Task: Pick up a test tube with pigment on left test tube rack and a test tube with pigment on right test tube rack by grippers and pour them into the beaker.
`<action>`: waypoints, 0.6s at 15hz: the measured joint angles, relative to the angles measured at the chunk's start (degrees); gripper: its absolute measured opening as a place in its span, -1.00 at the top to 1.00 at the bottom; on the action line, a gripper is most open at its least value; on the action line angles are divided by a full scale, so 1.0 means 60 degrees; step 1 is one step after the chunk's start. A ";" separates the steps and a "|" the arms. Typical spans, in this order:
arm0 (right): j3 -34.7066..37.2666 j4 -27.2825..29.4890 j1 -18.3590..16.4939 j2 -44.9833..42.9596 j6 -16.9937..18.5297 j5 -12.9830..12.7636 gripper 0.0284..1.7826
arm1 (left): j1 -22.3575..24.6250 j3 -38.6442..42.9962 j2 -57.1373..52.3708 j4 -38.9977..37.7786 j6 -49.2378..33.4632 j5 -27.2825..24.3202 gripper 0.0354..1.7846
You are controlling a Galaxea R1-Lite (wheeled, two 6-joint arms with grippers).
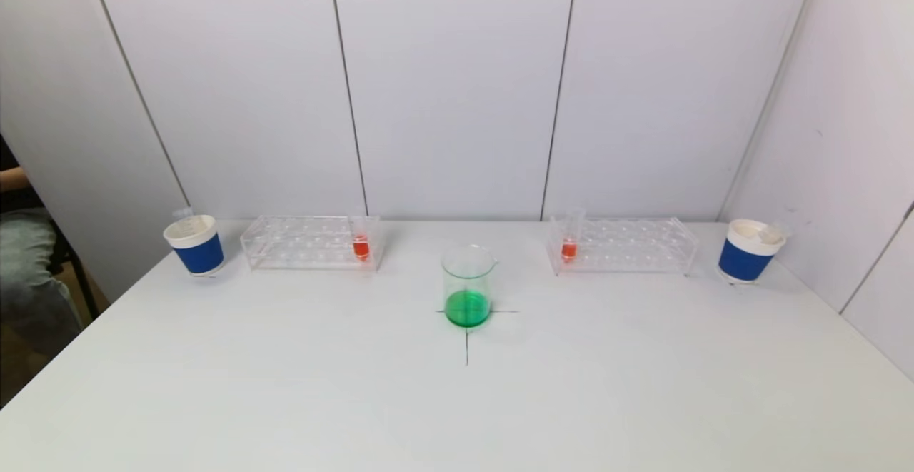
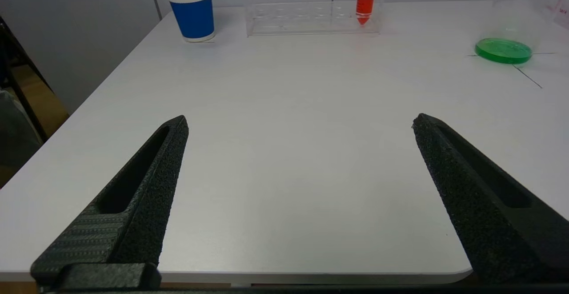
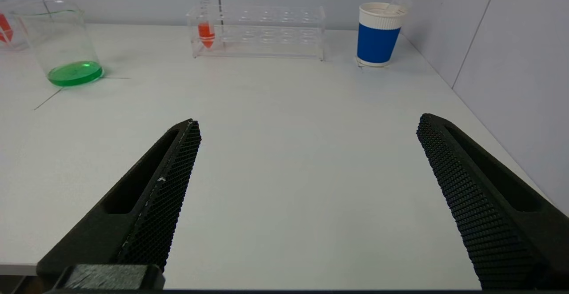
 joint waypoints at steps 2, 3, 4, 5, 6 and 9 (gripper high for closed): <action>0.0000 0.0000 0.0000 0.0000 0.0000 0.0000 -0.99 | 0.0000 0.0000 0.0000 -0.0010 -0.0130 0.0008 -0.98; 0.0000 0.0000 0.0000 0.0000 0.0000 0.0000 -0.99 | 0.0000 0.0000 0.0000 -0.0010 -0.0140 0.0008 -0.98; 0.0000 0.0000 -0.0004 0.0000 0.0000 0.0000 -0.99 | 0.0000 0.0000 0.0000 -0.0010 -0.0140 0.0012 -0.98; 0.0000 0.0000 -0.0004 0.0000 0.0000 0.0000 -0.99 | 0.0000 0.0000 0.0000 -0.0014 -0.0136 0.0008 -0.98; 0.0000 0.0000 -0.0004 0.0000 0.0004 0.0000 -0.99 | 0.0000 0.0000 0.0000 -0.0014 -0.0136 0.0004 -0.98; 0.0000 0.0000 0.0000 0.0000 0.0000 0.0000 -0.99 | 0.0000 0.0000 0.0000 -0.0014 -0.0134 0.0004 -0.98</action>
